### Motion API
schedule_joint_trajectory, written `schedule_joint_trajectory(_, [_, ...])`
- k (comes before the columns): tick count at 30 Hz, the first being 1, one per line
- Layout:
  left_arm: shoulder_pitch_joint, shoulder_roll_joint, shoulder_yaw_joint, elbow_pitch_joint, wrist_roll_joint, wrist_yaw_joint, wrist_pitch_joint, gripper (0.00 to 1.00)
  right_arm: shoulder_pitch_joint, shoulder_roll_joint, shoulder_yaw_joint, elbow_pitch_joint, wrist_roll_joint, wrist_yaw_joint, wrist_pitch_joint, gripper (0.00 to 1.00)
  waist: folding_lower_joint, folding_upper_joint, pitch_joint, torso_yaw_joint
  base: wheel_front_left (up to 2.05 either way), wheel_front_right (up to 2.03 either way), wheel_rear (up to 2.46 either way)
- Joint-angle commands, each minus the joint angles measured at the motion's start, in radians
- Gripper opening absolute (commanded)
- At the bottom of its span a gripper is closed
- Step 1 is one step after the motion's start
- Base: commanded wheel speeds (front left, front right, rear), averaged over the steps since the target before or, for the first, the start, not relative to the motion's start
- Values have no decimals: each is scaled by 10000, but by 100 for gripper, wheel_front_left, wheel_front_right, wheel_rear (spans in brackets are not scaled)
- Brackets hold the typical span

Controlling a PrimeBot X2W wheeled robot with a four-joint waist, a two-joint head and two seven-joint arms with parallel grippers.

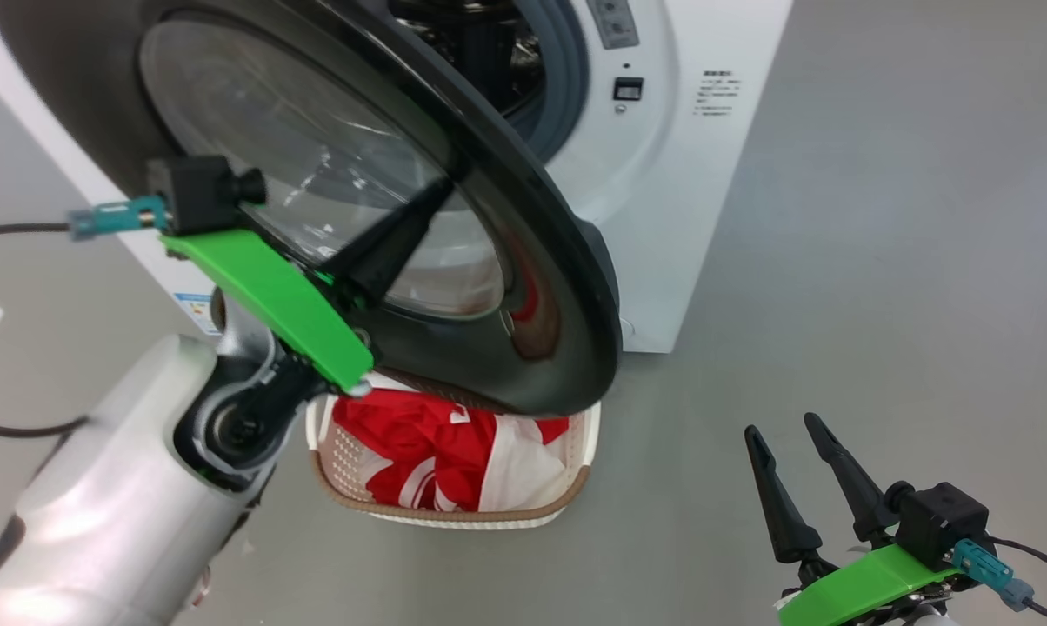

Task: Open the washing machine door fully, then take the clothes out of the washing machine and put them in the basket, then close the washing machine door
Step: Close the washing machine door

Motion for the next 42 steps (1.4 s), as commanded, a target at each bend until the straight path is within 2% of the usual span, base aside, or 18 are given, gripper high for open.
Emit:
schedule_joint_trajectory(1, [-753, 437, 224, 25, -104, -69, -537, 0, -303, 17, 209, -282, -98, 63, -67, 100, 0, 0, 226, -432, 0, 0, 0])
schedule_joint_trajectory(7, [-1392, 752, -256, 598, -308, -69, -1533, 0, -397, 102, 203, -405, -109, 63, -67, 100, 0, 0, 495, -1016, 0, 0, 0])
schedule_joint_trajectory(26, [-2999, 1597, -1431, 2037, -579, -69, -3190, 0, -776, 151, 293, -762, 225, 63, -67, 100, 0, 0, 1339, -2091, 0, 0, 0])
schedule_joint_trajectory(34, [-3299, 1706, -1697, 2421, -640, -69, -3545, 0, -835, 151, 260, -844, 318, 63, -67, 100, 0, 0, 1422, -2224, 0, 0, 0])
schedule_joint_trajectory(42, [-3078, 1757, -2044, 2302, -642, -69, -3631, 0, -823, 152, 198, -772, 311, 63, -67, 100, 0, 0, 1202, -2015, 0, 0, 0])
